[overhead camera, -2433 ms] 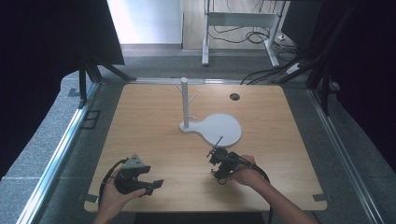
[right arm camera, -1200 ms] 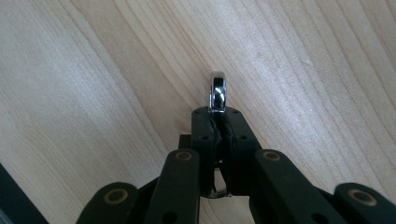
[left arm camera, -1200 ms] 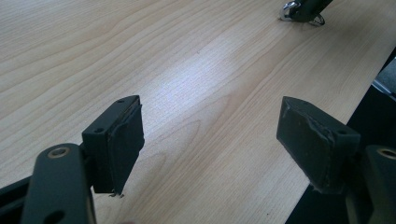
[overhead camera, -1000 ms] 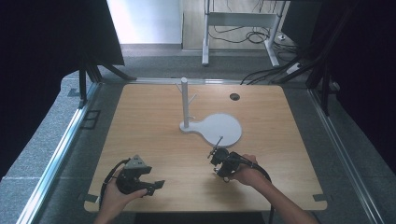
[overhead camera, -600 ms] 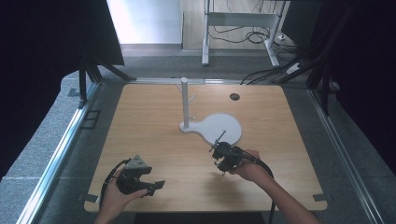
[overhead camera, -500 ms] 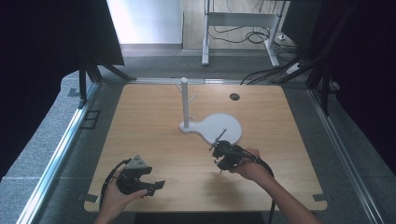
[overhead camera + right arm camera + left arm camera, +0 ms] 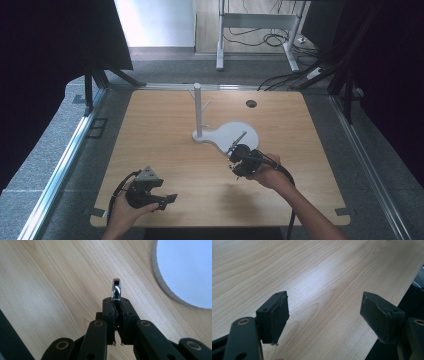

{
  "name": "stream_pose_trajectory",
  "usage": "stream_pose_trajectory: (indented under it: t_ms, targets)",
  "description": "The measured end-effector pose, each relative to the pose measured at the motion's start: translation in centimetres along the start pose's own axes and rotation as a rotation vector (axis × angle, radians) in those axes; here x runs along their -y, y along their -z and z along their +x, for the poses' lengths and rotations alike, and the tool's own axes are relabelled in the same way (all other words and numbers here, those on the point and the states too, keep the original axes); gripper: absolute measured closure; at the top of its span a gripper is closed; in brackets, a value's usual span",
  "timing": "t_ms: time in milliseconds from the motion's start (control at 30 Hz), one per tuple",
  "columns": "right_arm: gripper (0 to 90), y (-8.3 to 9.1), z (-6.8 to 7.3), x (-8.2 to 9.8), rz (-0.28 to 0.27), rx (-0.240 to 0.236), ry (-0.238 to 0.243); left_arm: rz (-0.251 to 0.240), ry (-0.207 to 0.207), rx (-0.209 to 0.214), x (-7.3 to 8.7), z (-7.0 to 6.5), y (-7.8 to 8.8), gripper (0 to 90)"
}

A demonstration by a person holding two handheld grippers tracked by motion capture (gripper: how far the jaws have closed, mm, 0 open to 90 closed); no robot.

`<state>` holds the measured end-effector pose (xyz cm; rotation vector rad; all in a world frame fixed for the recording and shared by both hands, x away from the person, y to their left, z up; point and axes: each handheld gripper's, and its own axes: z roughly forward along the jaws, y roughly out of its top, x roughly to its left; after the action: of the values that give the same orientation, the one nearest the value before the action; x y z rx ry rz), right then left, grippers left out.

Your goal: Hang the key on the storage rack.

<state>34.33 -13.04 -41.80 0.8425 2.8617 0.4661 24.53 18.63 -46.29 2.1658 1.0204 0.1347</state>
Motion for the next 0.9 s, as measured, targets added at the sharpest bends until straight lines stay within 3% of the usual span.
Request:
stream_pose_trajectory:
  t_ms: [133, 900]
  targets:
    - [84.1, 0.3, -0.3, -0.1, -0.020, -0.018, -0.011, -0.002, 0.001, 0.000, 0.0, -0.1, 0.0, 23.5]
    - [84.0, 1.3, -2.1, -1.7, -0.051, 0.021, -0.042, 0.015, -0.011, 0.006, 0.0, -0.2, -0.2, 23.4]
